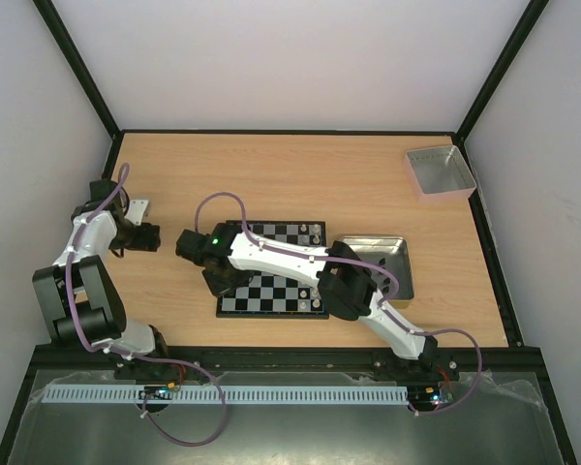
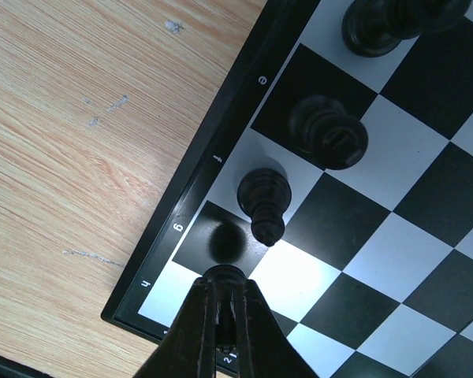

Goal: Set up the chess pieces on the board
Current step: Place the chess piece on the chessboard.

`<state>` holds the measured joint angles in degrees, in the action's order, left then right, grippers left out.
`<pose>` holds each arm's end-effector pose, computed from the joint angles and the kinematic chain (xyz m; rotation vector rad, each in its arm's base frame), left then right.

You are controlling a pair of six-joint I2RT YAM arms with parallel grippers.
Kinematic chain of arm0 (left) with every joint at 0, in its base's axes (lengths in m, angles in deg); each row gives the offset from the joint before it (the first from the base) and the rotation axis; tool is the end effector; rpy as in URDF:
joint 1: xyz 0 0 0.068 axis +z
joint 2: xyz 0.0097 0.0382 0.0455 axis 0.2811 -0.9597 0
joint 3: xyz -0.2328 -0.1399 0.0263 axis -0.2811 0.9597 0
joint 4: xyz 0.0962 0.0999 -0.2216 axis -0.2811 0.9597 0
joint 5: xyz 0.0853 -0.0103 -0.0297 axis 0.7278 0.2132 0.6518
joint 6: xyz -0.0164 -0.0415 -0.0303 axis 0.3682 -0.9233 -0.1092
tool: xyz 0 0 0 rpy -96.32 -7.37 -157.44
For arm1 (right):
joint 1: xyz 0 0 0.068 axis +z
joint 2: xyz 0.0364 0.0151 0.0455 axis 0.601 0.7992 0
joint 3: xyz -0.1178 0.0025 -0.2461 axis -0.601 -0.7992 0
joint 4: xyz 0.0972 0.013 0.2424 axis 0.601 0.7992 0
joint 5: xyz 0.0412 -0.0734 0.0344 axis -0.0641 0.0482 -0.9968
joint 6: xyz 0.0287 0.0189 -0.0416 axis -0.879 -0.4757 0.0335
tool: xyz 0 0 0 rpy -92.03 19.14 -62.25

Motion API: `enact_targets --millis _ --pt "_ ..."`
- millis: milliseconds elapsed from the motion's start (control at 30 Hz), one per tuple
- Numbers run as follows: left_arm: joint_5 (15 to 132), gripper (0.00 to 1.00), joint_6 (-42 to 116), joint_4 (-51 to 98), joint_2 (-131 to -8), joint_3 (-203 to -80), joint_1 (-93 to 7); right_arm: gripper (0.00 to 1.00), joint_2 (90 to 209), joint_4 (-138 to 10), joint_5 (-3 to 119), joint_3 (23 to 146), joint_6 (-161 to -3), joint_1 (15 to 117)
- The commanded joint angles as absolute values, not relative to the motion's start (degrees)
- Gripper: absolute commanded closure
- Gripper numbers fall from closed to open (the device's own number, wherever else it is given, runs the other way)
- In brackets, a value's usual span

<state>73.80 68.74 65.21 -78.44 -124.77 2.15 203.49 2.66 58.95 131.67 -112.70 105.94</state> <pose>0.2644 0.0832 0.2088 0.0813 2.7367 -0.0037 0.1678 0.4482 0.2029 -0.8522 2.9784 0.3399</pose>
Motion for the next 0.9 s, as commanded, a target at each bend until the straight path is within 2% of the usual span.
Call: enact_targets --millis 0,533,867 --pt "73.2 0.19 69.57 65.65 -78.69 -125.02 2.92 0.98 204.72 2.66 59.53 133.67 -111.91 106.11" --pt "72.67 0.19 70.35 65.62 -78.27 -123.85 4.16 0.97 206.13 1.95 59.14 133.29 -111.75 106.03" --pt "72.33 0.19 70.56 65.58 -77.89 -122.9 4.35 0.86 205.8 2.23 60.01 133.42 -111.75 106.03"
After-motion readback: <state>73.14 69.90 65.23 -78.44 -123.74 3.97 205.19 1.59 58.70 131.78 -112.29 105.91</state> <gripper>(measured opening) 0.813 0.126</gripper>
